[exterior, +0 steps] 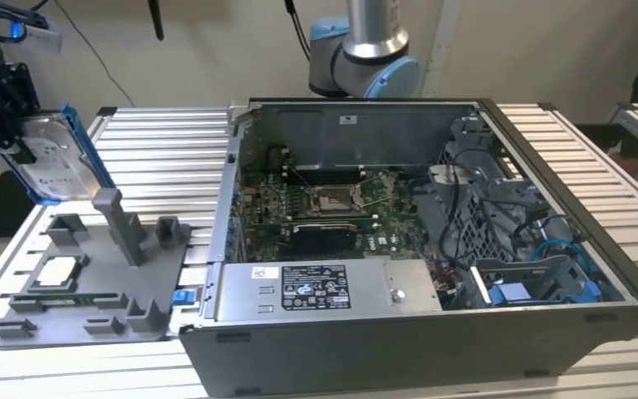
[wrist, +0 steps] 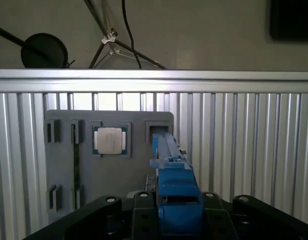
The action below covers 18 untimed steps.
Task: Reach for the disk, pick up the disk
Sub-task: 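Pick up the disk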
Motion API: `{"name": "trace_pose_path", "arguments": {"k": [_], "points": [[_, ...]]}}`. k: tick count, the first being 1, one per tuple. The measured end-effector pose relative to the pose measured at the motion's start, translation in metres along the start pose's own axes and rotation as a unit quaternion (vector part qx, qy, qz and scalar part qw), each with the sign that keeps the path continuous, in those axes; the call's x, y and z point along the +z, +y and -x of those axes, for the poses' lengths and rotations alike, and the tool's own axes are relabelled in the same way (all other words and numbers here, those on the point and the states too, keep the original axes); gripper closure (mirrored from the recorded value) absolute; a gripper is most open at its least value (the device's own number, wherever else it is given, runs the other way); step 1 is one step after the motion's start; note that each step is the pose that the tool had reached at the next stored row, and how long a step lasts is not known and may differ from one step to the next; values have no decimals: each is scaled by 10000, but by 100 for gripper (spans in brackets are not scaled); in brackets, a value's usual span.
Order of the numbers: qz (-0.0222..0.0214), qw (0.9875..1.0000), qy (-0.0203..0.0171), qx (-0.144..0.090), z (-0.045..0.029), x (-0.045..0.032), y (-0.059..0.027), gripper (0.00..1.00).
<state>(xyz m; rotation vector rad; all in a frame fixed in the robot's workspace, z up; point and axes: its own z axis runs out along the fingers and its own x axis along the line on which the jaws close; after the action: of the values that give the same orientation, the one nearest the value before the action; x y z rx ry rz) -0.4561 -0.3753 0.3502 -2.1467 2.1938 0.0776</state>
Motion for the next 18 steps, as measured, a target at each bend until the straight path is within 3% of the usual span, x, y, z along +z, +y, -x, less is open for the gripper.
{"name": "trace_pose_path", "arguments": {"k": [18], "points": [[0, 10000, 0, 0, 22, -255, -3, 100]]}}
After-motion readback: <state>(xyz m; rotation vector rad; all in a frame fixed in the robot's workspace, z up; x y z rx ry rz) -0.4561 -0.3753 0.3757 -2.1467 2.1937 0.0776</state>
